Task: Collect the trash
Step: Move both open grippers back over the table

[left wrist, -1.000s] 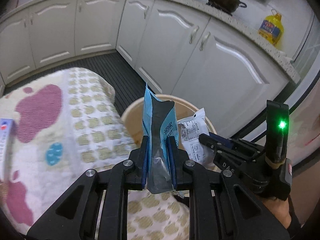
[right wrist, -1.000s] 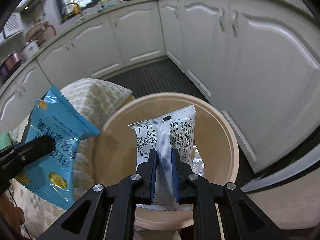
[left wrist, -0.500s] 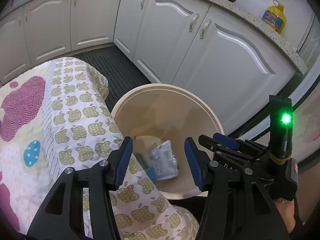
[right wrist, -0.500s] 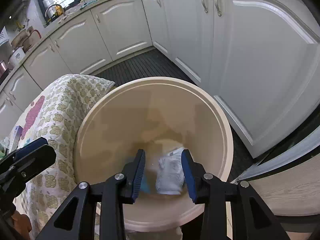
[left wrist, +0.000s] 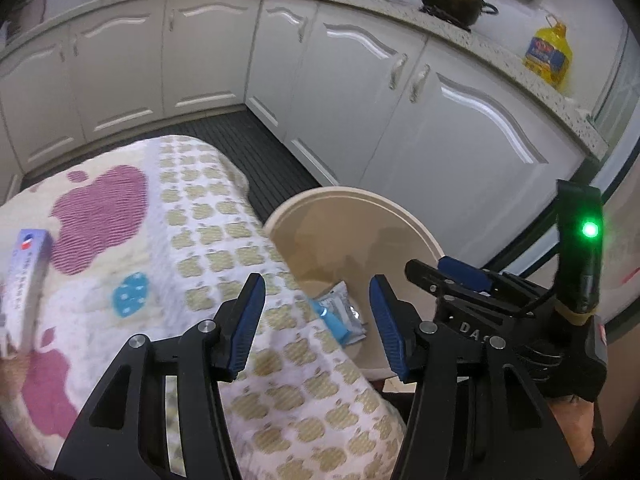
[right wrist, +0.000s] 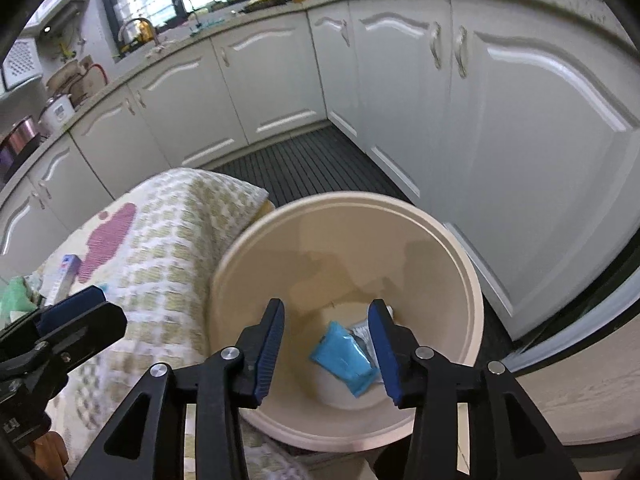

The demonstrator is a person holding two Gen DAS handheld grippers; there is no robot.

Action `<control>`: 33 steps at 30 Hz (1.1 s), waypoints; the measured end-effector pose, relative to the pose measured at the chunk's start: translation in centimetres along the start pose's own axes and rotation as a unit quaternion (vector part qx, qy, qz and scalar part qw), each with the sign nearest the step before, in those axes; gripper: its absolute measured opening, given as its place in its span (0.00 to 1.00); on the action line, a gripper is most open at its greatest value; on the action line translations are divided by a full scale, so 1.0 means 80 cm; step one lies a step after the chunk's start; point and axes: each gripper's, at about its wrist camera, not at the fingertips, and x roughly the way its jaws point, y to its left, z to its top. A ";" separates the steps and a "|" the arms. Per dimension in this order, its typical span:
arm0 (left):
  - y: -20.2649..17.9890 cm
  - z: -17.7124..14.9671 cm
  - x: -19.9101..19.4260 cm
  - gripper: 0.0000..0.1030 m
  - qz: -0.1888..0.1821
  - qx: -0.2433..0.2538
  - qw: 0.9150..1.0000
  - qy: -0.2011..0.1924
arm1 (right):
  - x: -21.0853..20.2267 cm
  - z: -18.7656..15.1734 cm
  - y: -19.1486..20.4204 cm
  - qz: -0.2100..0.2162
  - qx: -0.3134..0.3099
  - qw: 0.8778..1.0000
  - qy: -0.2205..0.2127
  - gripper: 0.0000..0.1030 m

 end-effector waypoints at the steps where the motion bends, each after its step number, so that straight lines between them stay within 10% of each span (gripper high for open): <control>1: 0.005 -0.001 -0.006 0.51 0.004 -0.005 1.000 -0.002 | -0.006 0.001 0.005 0.002 -0.004 1.000 -0.005 0.42; 33: 0.117 -0.068 -0.210 0.57 0.121 -0.067 0.985 -0.106 | -0.091 -0.021 0.226 0.096 -0.134 0.984 -0.061 0.59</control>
